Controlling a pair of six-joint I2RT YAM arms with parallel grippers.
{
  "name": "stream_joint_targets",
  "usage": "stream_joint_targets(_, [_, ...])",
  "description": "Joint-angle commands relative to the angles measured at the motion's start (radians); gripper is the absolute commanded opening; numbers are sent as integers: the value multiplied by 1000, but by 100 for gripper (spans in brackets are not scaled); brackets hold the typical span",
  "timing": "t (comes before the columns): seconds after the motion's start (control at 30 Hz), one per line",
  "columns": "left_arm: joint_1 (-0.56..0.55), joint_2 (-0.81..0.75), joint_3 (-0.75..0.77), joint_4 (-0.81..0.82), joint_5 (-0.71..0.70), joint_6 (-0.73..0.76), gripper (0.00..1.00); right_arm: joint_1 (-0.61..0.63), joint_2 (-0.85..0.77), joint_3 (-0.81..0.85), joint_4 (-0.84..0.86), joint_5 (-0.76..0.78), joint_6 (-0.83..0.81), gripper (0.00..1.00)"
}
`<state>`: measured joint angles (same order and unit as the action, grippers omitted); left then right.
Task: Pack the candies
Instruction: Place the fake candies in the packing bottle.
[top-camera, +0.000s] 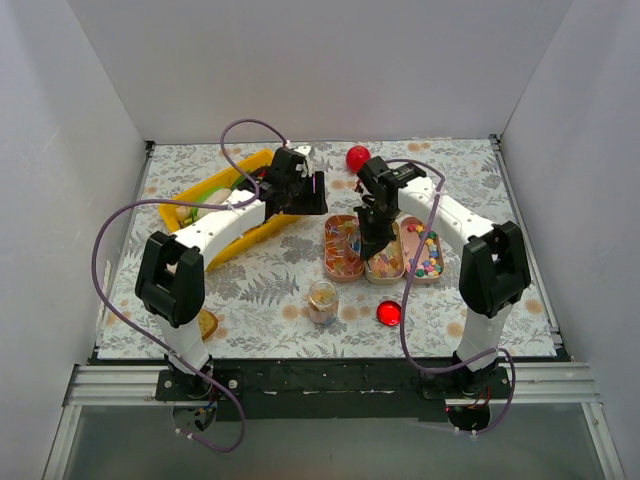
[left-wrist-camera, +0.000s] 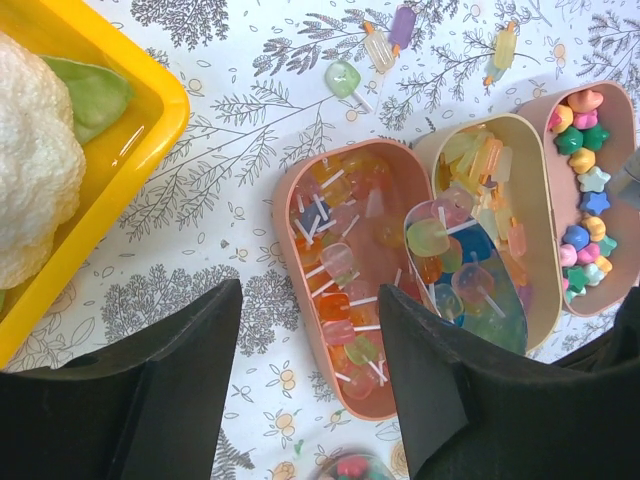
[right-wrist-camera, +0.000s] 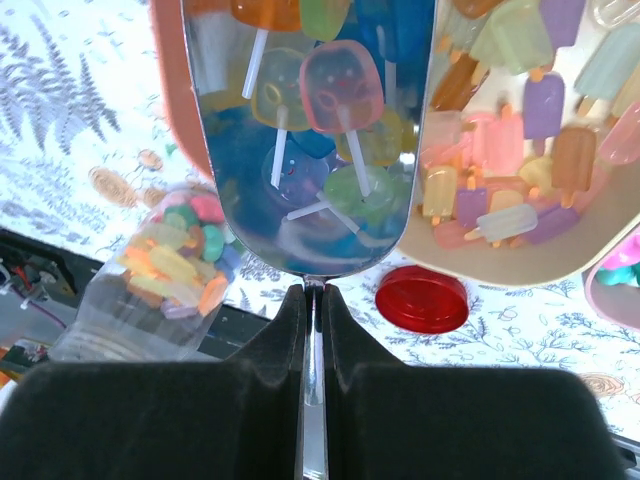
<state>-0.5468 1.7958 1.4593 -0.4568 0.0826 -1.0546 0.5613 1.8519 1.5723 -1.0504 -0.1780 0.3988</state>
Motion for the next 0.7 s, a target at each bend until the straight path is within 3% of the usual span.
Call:
stream_joint_targets(0.0, [8,-78,6,-34,-27,-24,57,28,-92,8,-33,-37,-12,1])
stream_joint_targets(0.67, [140,-222,-146,-19,-46,-44,63,314,-333,-8,-233,-107,77,1])
